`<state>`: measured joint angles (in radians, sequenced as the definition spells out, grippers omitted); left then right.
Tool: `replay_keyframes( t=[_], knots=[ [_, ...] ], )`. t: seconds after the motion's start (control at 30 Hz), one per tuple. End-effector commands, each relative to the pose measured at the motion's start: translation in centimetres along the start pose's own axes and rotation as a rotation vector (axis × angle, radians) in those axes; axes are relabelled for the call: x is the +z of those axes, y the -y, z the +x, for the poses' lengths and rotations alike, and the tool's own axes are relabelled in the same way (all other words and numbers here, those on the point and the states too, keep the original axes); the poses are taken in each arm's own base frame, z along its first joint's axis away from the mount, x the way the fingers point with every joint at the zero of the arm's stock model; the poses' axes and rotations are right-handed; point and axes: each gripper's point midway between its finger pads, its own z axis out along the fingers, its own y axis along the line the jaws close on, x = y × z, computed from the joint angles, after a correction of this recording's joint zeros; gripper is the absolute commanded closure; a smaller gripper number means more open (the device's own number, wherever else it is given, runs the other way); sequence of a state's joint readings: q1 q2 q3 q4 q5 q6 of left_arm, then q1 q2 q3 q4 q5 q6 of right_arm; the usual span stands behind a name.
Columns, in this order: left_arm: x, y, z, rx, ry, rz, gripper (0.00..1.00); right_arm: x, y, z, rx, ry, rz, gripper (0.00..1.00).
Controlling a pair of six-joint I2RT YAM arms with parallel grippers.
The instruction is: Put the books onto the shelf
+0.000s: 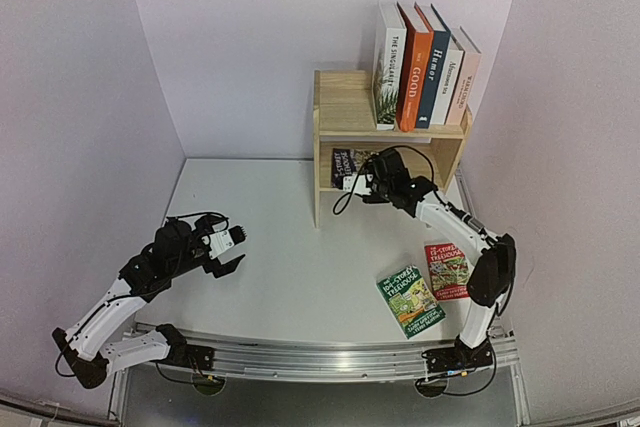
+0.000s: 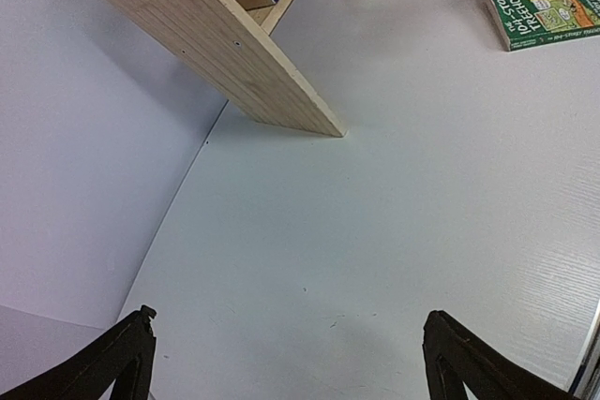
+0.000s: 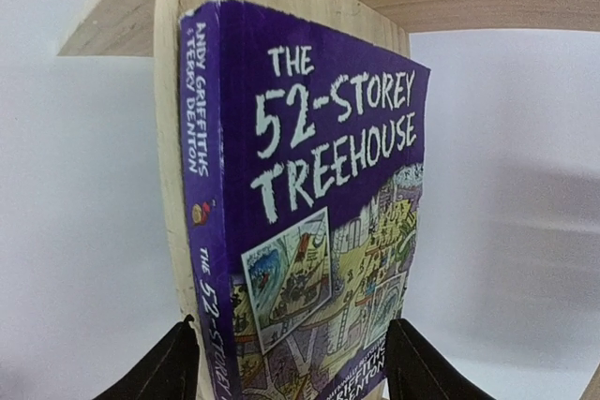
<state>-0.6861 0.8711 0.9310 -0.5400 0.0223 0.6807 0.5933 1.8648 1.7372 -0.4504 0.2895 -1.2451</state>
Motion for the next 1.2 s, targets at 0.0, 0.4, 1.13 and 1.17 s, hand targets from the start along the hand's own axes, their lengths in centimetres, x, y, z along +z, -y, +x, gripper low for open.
replay_keyframes(
  t=[0.0, 0.4, 1.13, 1.17],
  knots=[
    [-0.4, -0.6, -0.4, 0.003, 0.017, -0.027, 0.0, -0.2, 0.3, -0.8, 0.026, 0.008, -0.013, 0.33],
    [-0.6, -0.4, -0.3, -0.026, 0.024, -0.02, 0.0, -5.6, 0.6, -4.6, 0.248, 0.027, 0.054, 0.22],
    [-0.8, 2.5, -1.1, -0.131, 0.109, 0.13, 0.0, -12.1, -27.2, 14.4, 1.734, -0.901, -0.242, 0.23],
    [-0.9, 2.5, -1.2, -0.135, 0.111, 0.131, 0.0, -12.0, -27.3, 15.1, 1.734, -0.933, -0.221, 0.23]
  ],
)
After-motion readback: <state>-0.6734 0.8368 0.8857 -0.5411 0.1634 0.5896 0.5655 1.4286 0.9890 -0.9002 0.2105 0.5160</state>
